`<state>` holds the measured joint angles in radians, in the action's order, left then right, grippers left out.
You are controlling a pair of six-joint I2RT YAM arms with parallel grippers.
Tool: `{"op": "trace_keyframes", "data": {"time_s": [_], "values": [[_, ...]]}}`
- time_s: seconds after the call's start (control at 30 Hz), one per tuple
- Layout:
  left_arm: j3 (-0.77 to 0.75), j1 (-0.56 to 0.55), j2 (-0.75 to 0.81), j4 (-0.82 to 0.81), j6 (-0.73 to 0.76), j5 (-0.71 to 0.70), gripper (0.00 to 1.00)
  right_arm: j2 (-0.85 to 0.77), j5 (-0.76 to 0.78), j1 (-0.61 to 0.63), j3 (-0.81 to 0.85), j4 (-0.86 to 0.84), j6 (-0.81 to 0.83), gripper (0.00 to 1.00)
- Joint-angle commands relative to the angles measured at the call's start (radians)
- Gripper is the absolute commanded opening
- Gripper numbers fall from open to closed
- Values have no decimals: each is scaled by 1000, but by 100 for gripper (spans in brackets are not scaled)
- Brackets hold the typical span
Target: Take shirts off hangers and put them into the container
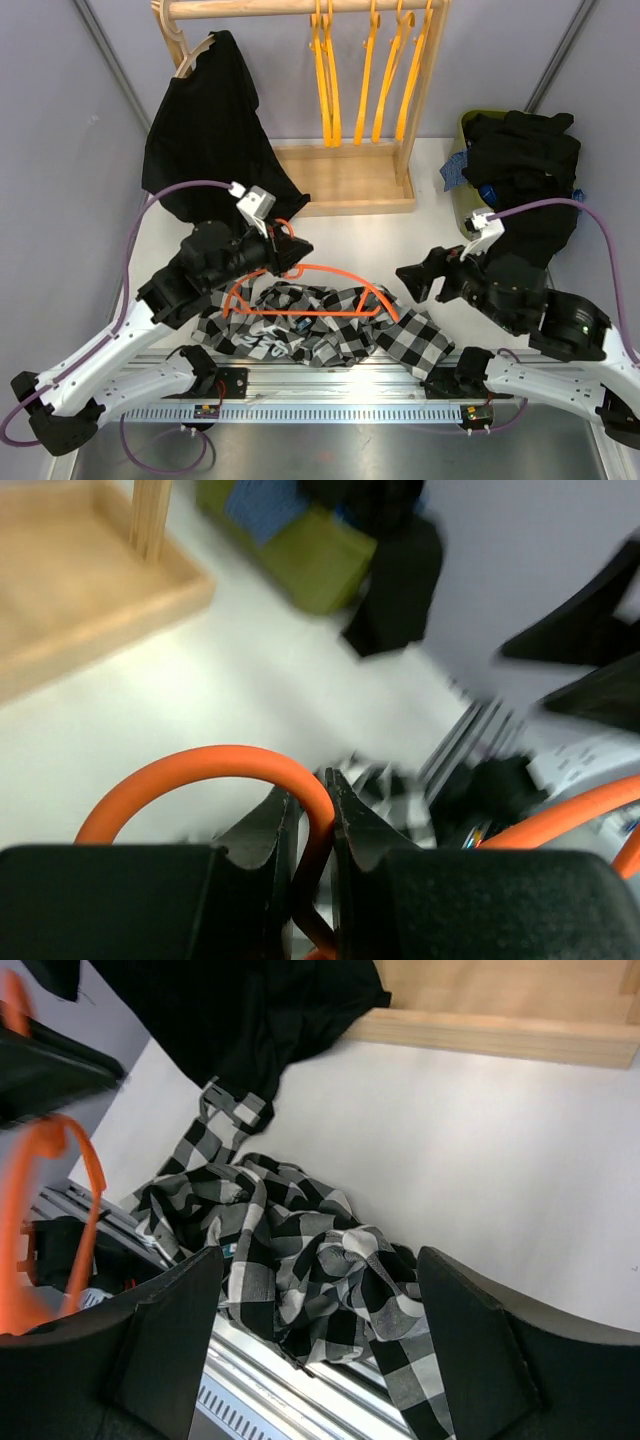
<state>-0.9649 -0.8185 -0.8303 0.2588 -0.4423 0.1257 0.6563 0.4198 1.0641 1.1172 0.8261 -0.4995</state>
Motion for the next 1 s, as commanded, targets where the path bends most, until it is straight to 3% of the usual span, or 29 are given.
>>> {"op": "trace_keyframes", "data": {"time_s": [0.0, 0.33, 0.6, 0.7, 0.83, 0.97], "values": [[8, 2, 10, 132, 105, 46, 0, -6, -53, 4, 33, 79, 58, 85], [-35, -4, -95, 68, 108, 92, 0, 25, -390, 2, -33, -145, 49, 79], [-69, -27, -162, 30, 113, 38, 0, 55, -495, 2, -91, -242, 10, 71], [-93, -28, -184, 16, 114, 32, 0, 75, -536, 2, -115, -265, -4, 58], [-152, -28, -204, 14, 125, 17, 0, 95, -544, 2, -132, -274, -16, 0], [-192, -30, -217, 30, 113, 22, 1, 88, -523, 2, -96, -243, -2, 0]]}}
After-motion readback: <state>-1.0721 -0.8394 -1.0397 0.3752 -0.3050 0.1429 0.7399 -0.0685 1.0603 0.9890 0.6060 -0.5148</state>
